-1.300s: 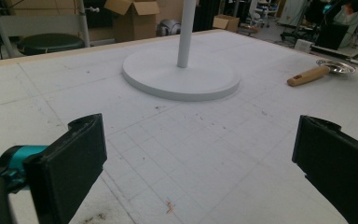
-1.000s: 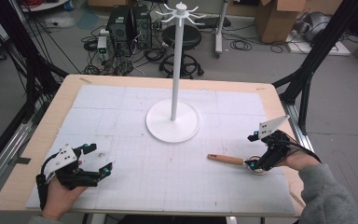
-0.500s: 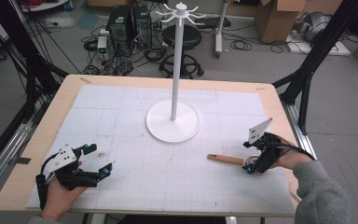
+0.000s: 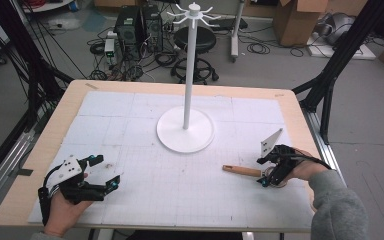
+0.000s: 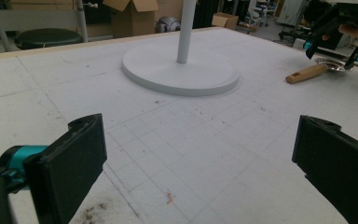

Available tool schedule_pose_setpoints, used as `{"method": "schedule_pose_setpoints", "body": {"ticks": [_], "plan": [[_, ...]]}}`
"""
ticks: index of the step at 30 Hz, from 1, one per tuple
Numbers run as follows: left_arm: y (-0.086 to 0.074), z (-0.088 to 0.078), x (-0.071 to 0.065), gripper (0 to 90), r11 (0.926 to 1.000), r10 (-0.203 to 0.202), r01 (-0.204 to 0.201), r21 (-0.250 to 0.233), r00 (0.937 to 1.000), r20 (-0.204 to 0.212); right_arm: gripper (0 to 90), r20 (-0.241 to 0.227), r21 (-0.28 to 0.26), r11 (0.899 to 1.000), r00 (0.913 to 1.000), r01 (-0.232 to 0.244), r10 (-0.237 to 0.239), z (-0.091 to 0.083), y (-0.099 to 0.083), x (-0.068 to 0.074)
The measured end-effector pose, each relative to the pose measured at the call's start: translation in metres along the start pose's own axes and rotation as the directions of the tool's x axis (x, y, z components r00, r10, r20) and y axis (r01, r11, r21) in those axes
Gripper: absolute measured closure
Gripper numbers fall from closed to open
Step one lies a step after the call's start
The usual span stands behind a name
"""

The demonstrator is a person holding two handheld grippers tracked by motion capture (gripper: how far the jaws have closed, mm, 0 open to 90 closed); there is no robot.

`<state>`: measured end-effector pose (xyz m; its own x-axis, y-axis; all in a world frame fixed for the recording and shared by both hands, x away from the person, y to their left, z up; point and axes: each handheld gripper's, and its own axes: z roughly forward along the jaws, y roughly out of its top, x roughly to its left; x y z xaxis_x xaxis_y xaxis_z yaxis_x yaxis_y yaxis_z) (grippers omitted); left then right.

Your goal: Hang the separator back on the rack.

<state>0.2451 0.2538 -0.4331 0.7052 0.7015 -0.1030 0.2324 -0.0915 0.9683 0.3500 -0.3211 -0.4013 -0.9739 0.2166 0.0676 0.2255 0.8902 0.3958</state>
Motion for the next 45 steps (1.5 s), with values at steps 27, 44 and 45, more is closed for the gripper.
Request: {"method": "schedule_pose_setpoints", "body": {"ticks": [27, 44, 45], "plan": [[-0.0011, -0.0034, 0.0013, 3.5, 1.0000, -0.004, 0.004, 0.001, 1.0000, -0.007, 53.5, 0.010, 0.102, 0.995, 0.9997, 0.022, -0.023, 0.0100, -0.0007, -0.0020], [-0.0011, -0.0032, 0.0008, 3.4, 1.0000, -0.005, 0.005, 0.002, 1.0000, -0.005, 67.0, 0.043, 0.112, 0.993, 0.9986, 0.026, -0.031, 0.0098, 0.0000, 0.0014], [-0.0011, -0.0032, 0.0008, 3.4, 1.0000, -0.006, 0.006, 0.001, 1.0000, -0.005, 68.0, 0.043, 0.111, 0.993, 0.9986, 0.025, -0.030, 0.0099, 0.0002, 0.0015]]}}
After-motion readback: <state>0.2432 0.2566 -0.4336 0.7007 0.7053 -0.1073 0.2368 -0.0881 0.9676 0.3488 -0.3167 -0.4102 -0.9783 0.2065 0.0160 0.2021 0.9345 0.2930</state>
